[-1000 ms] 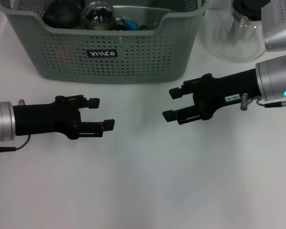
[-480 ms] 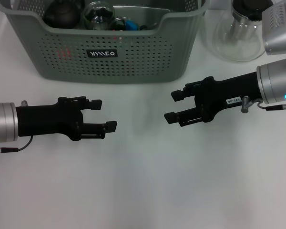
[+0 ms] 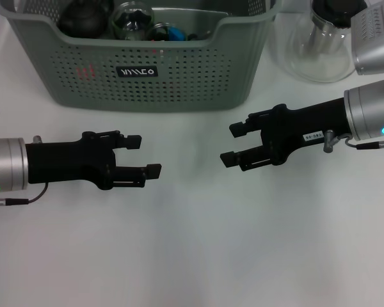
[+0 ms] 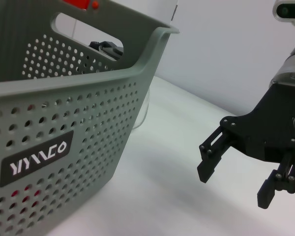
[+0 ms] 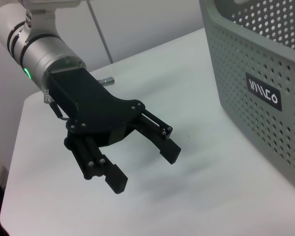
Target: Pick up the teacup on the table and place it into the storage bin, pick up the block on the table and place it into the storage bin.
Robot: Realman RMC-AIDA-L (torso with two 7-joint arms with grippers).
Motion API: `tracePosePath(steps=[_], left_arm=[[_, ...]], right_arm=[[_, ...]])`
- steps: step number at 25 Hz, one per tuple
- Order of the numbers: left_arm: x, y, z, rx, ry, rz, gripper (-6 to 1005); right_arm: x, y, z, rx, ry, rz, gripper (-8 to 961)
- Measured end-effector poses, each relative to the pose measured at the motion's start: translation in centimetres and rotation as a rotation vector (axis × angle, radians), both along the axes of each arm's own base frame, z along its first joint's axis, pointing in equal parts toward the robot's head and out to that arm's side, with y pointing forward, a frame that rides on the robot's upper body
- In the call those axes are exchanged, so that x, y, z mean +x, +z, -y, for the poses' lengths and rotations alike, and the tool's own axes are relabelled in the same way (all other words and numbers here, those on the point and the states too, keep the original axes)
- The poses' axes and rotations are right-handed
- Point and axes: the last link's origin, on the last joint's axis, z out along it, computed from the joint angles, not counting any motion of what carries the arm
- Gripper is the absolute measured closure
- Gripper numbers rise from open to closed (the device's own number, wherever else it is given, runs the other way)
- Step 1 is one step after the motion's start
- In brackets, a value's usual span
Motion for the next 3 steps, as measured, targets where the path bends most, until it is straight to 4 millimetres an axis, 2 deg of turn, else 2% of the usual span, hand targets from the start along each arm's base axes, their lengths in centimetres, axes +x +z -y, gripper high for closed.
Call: tracePosePath(steps=[3], left_arm=[[-0.02,-0.02,0.01,-0.001,0.0,0.0,152]], right_arm=[[0.0,-0.02,0.02,-0.001,-0.001,0.0,187]])
